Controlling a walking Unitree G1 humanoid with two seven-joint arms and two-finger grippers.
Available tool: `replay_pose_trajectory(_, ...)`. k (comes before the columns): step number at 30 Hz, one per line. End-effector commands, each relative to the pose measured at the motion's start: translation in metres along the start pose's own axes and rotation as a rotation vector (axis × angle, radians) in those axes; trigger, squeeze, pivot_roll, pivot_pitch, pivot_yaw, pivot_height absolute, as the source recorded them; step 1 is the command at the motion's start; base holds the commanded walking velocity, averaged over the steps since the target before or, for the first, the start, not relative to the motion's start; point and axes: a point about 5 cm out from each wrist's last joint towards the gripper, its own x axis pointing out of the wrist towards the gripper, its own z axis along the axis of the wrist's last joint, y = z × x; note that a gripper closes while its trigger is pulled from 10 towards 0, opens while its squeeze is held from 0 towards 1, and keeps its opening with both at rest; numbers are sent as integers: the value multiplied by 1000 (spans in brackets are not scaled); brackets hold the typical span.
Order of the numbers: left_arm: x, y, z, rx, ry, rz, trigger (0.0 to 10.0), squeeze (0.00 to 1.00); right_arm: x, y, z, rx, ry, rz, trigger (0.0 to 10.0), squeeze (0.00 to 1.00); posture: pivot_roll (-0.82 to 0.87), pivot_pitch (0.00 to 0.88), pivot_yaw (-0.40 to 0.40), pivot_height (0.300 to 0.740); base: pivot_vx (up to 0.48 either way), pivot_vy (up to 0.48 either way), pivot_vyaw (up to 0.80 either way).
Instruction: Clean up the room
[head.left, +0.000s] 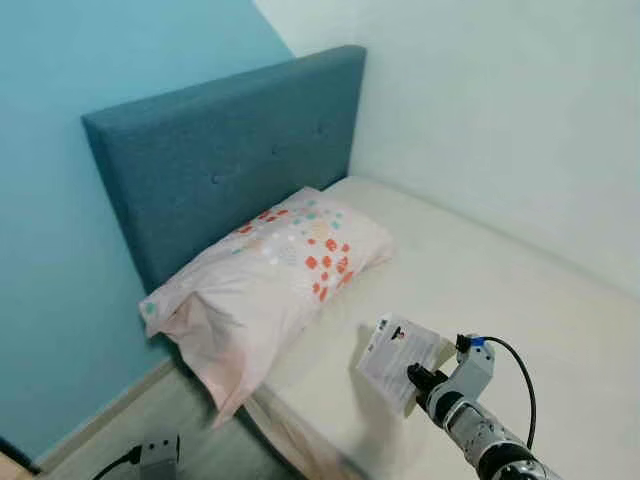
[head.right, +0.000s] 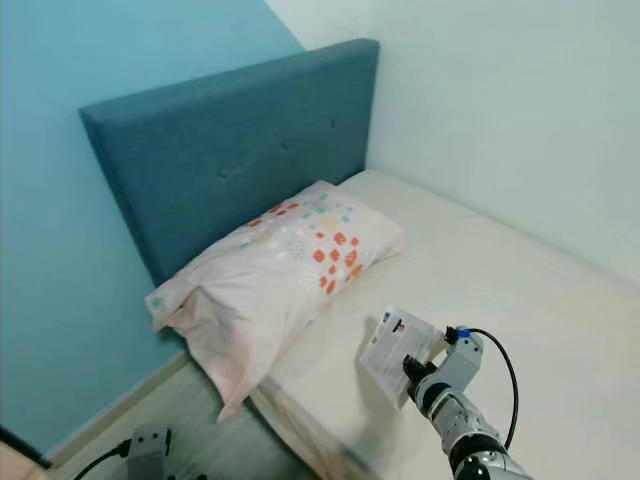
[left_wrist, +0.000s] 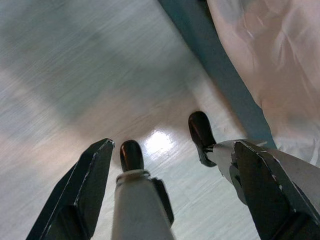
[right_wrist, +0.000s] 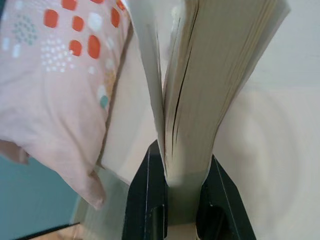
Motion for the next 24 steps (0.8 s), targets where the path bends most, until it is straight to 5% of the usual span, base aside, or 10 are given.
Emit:
replay_pose_trajectory(1, -1, 2, -6, 9, 22, 7, 10000, 0, 3, 9, 3, -2, -10, 46, 10000, 0, -68, 0, -54, 740, 0, 0, -788)
replay_pose_trajectory(9, -2, 7, -6, 13, 22, 17, 10000, 0, 6, 26, 1, -17, 38, 167, 10000, 0, -68, 0, -56, 740, 0, 0, -788)
replay_pose_trajectory(17, -2, 7, -10, 36, 35, 18, 10000, 0, 6, 26, -2, -10, 52, 172, 10000, 0, -67, 0, -54, 740, 0, -281, 0)
replay_pose_trajectory(24, -4, 15, -14, 25, 51, 60, 10000, 0, 5, 41, -10, -46, 126, 352, 10000, 0, -68, 0, -48, 740, 0, -69, 0)
